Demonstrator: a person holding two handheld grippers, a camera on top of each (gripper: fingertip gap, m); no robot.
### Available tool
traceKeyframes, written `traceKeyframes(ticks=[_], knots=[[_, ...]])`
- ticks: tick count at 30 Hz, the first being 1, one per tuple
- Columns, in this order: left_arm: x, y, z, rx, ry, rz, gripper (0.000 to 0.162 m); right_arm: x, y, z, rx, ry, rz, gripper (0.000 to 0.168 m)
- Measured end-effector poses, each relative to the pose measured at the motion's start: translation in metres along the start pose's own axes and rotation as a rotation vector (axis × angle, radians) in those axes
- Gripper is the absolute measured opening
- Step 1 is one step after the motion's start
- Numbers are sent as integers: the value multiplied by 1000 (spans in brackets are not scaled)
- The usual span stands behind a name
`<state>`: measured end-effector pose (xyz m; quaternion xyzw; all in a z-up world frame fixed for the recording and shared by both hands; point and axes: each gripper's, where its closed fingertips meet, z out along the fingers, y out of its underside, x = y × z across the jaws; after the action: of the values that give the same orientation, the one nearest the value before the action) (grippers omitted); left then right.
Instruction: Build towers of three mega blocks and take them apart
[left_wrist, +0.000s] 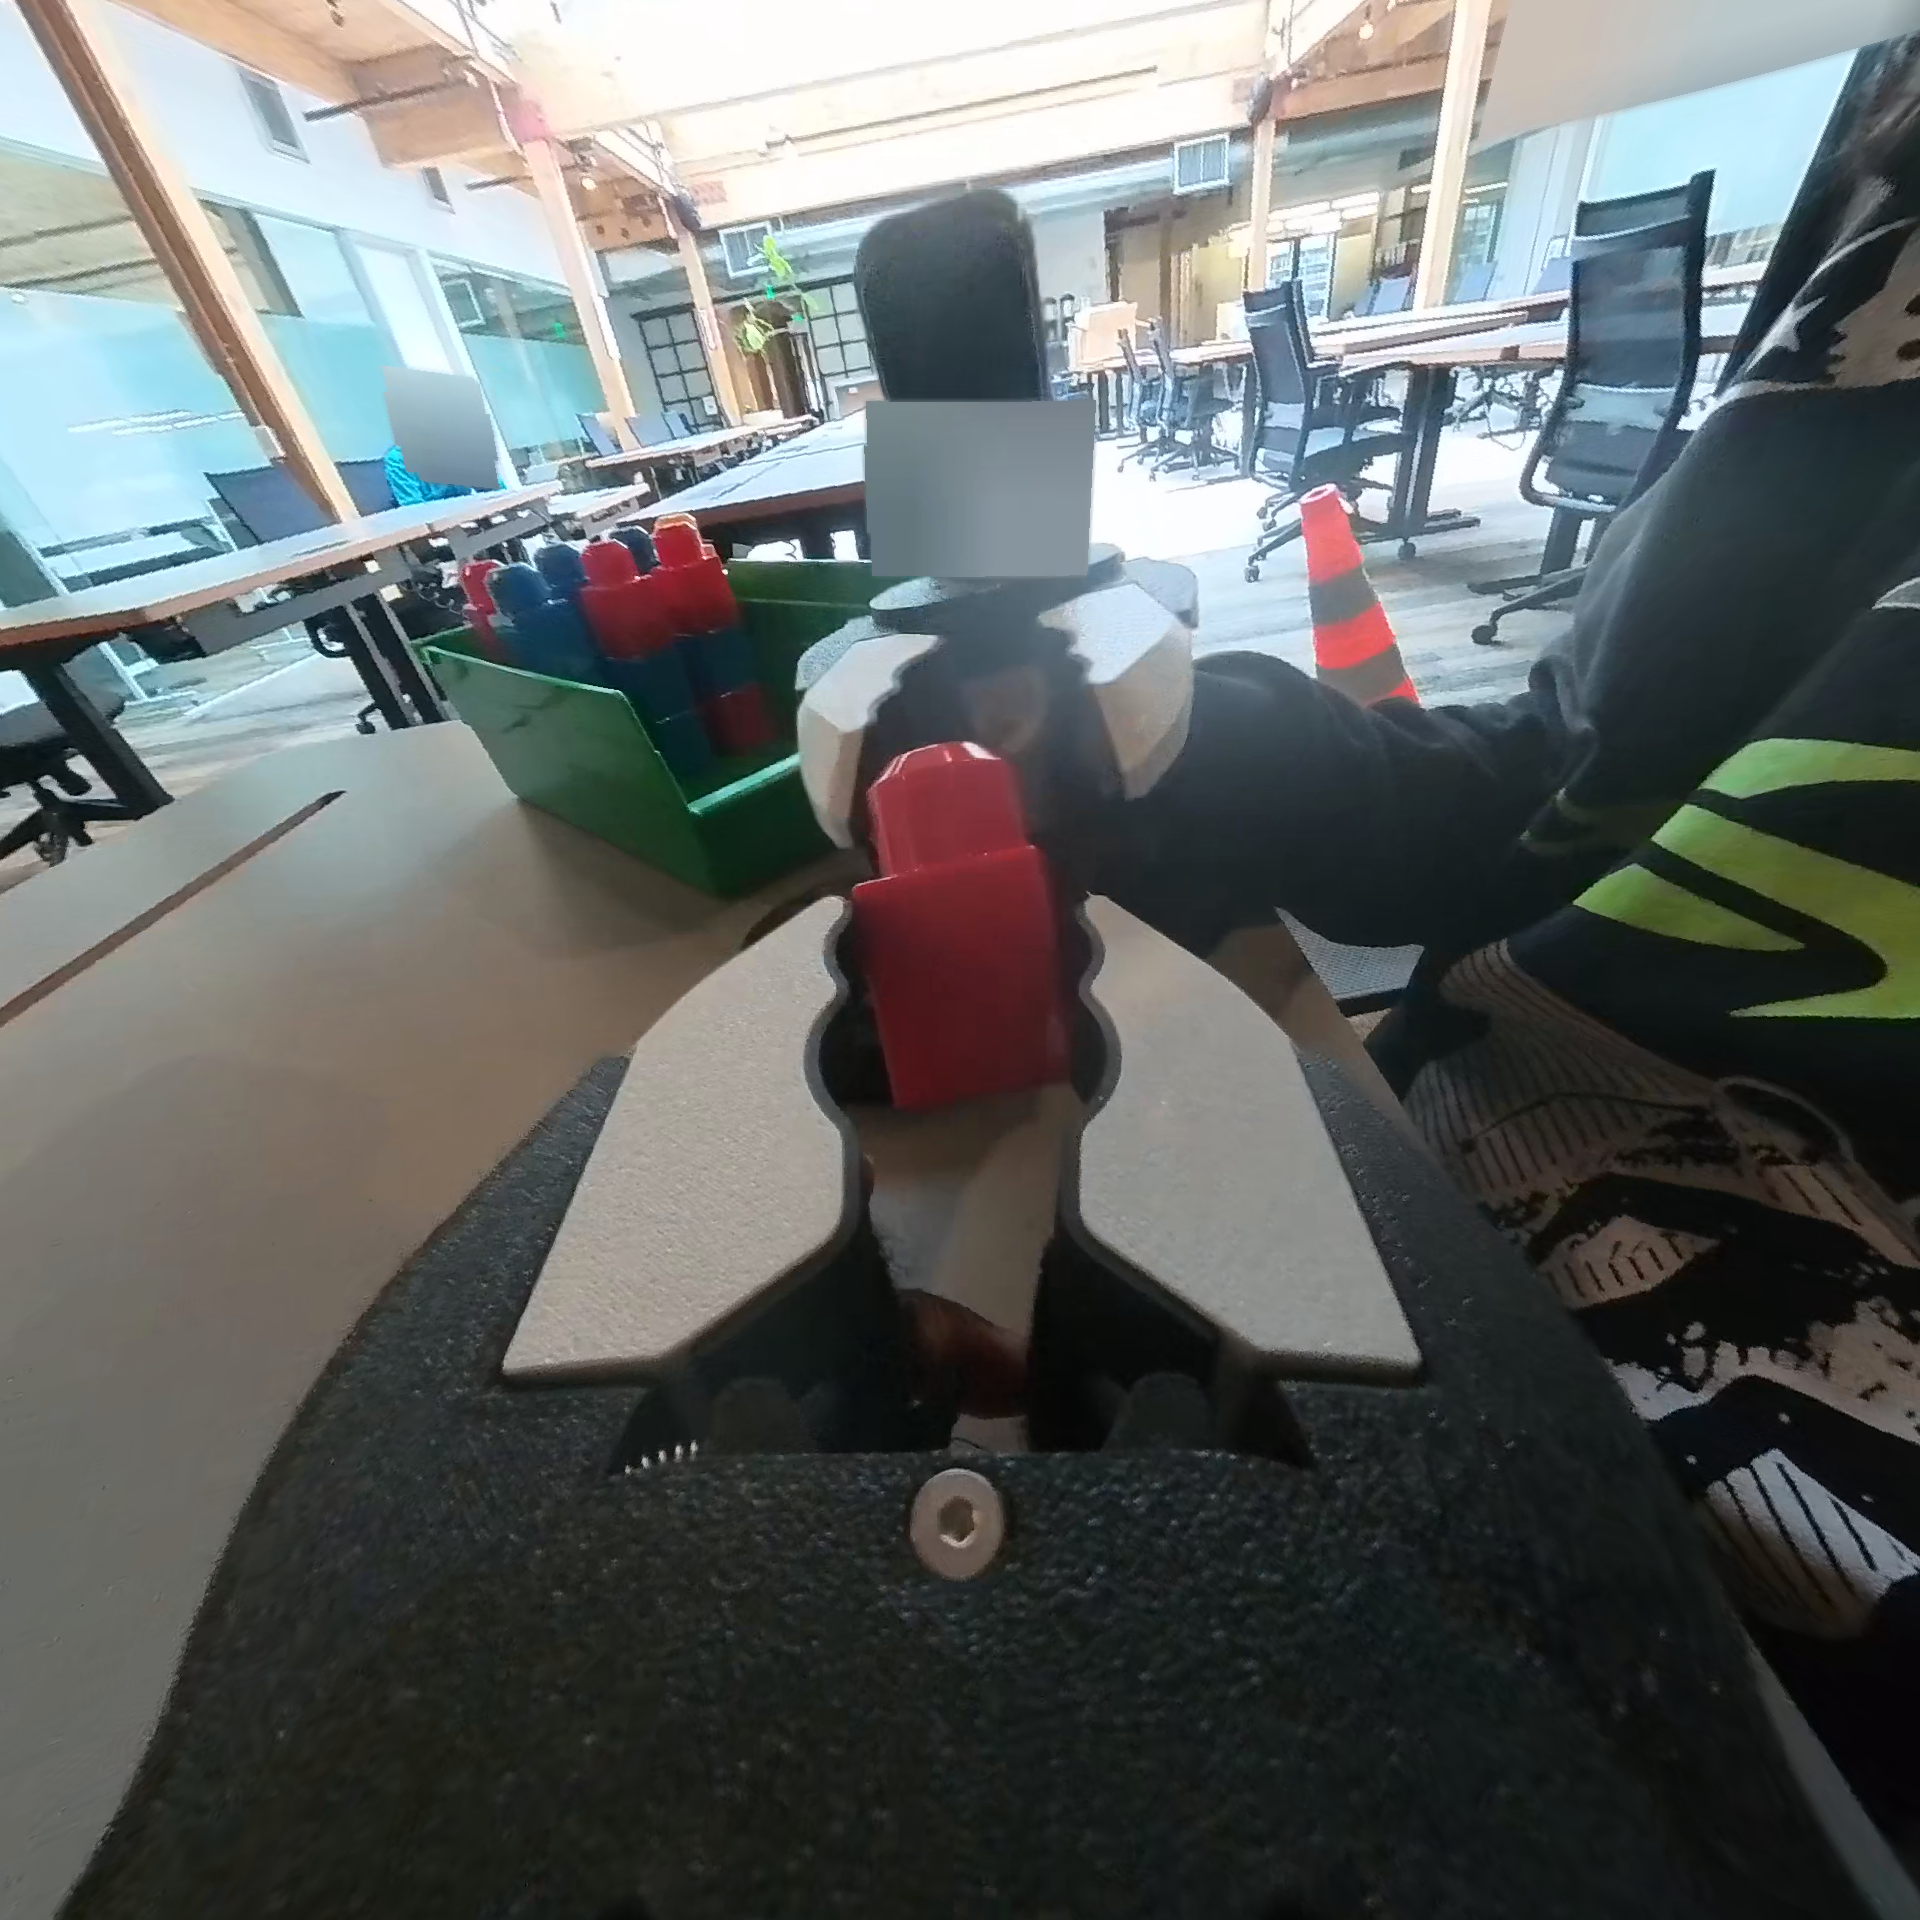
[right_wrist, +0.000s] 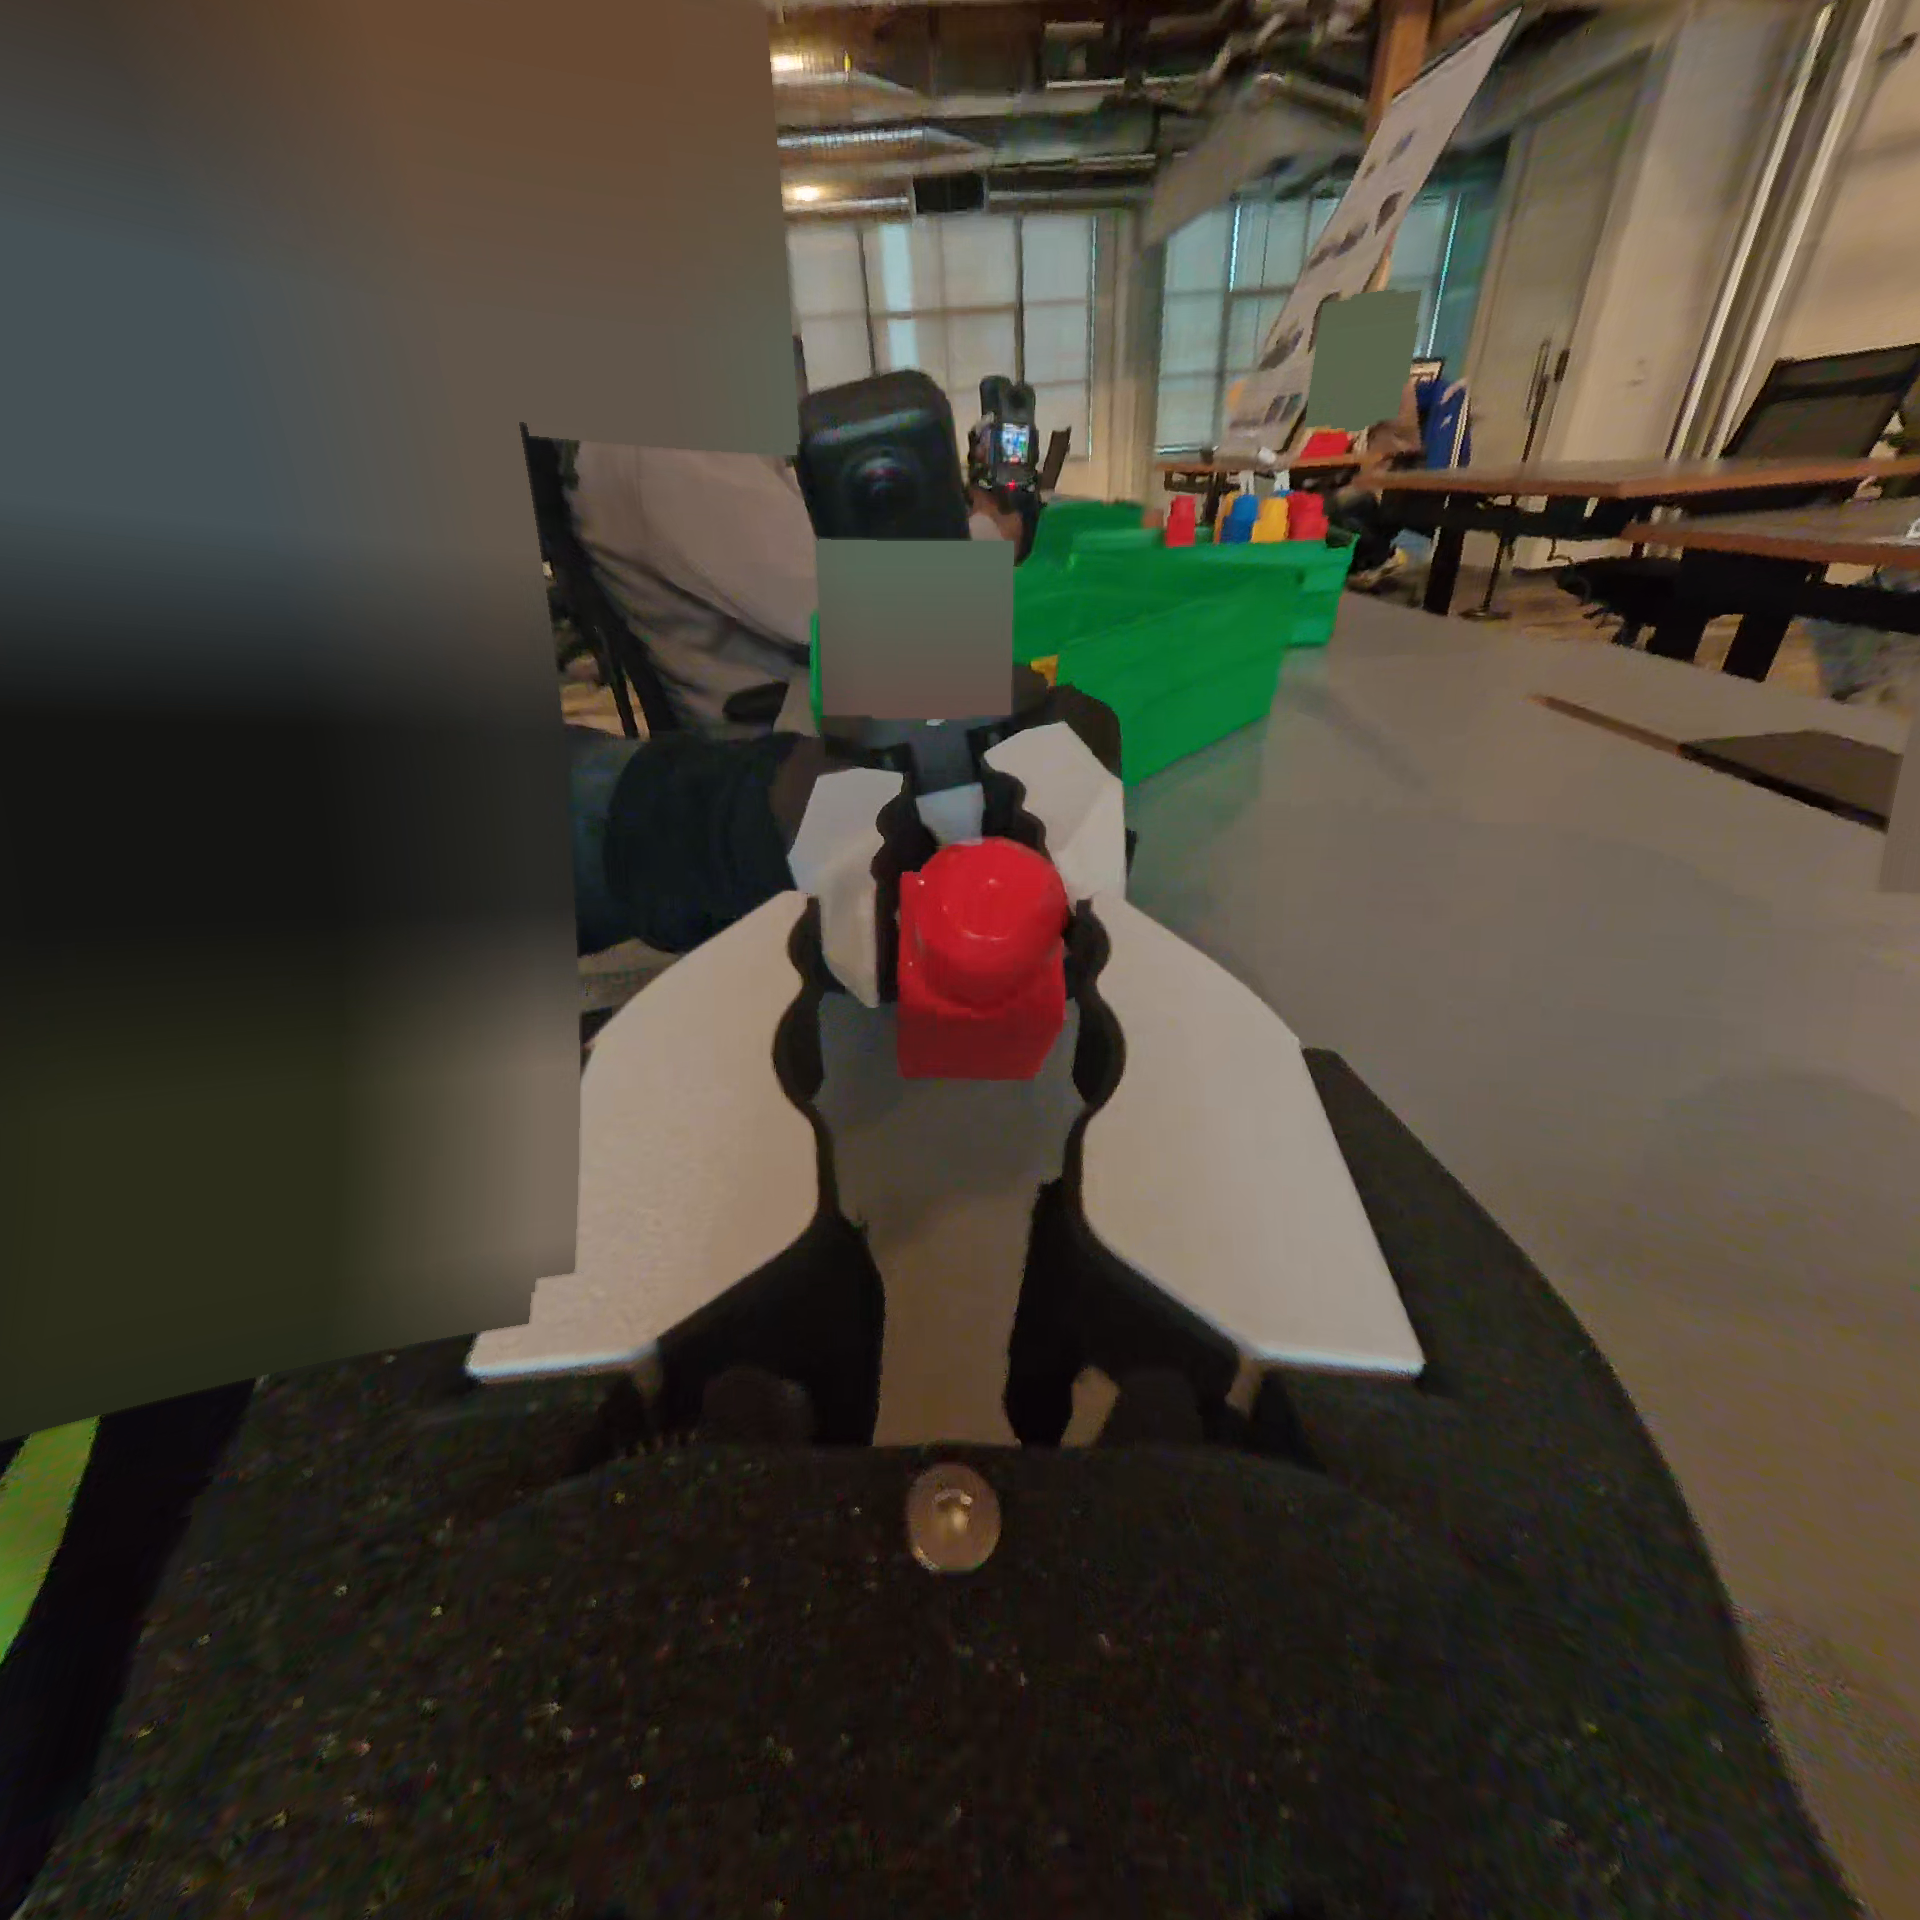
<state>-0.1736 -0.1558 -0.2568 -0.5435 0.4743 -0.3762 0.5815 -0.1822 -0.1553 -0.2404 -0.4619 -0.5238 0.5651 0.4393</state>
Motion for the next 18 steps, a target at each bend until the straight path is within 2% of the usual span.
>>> traceKeyframes(ticks=[2, 5, 7, 9, 13, 18], knots=[[2, 1, 1, -6, 17, 0, 37, 4, 1, 1, -9, 35, -14, 28], [0, 3, 1, -31, -3, -7, 37, 7, 2, 0, -44, 57, -24, 28], [-8, 0, -5, -55, -49, -2, 59, 9, 3, -1, -94, 79, -58, 27], [-22, -5, -21, -71, -150, 30, 73, 10, 7, 0, -181, 89, -98, 27], [-42, -23, -61, 44, -295, -1, 76, 9, 33, 9, -406, 50, -160, 28], [-50, -31, -86, 144, -315, -93, 77, 8, 58, 16, -563, -37, -139, 28]])
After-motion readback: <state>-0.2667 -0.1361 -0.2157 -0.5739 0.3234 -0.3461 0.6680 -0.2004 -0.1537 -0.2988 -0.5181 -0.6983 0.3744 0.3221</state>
